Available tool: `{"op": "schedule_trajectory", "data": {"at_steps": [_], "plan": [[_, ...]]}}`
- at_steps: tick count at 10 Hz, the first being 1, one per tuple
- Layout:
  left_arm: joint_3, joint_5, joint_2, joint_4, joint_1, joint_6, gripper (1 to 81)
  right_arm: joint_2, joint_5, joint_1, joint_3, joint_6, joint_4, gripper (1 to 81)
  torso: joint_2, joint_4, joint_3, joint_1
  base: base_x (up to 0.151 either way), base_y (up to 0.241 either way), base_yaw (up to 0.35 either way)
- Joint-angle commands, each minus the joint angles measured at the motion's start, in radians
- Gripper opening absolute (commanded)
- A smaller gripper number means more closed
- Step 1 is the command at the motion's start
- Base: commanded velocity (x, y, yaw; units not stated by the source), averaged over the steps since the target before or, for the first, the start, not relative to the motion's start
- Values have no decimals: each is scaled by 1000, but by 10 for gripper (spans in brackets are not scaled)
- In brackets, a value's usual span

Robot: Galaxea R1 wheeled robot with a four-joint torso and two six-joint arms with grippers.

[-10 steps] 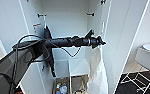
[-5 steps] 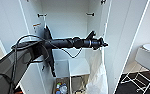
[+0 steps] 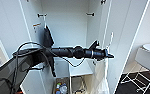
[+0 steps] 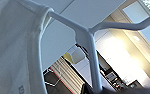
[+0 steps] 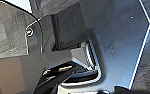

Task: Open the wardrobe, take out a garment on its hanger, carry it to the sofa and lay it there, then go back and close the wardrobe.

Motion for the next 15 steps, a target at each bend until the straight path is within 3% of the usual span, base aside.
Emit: {"op": "schedule_trajectory", "data": {"at_steps": [1, 5, 8, 11, 15], "plan": [[65, -50, -12, 92, -113, 17, 10, 7, -52, 35, 8, -4, -7, 811, 0, 0, 0, 0, 0, 0, 0], [86, -97, -39, 112, -70, 17, 10, 7, -52, 36, 8, -4, -5, 811, 0, 0, 0, 0, 0, 0, 0], [140, -162, -148, 140, -4, 17, 10, 7, -52, 36, 8, -4, -7, 811, 0, 0, 0, 0, 0, 0, 0], [175, -177, -237, 144, 22, 17, 10, 7, -52, 40, 8, -6, -8, 811, 0, 0, 0, 0, 0, 0, 0], [177, -177, -234, 143, 22, 16, 10, 7, -52, 38, 8, -6, -7, 811, 0, 0, 0, 0, 0, 0, 0]]}}
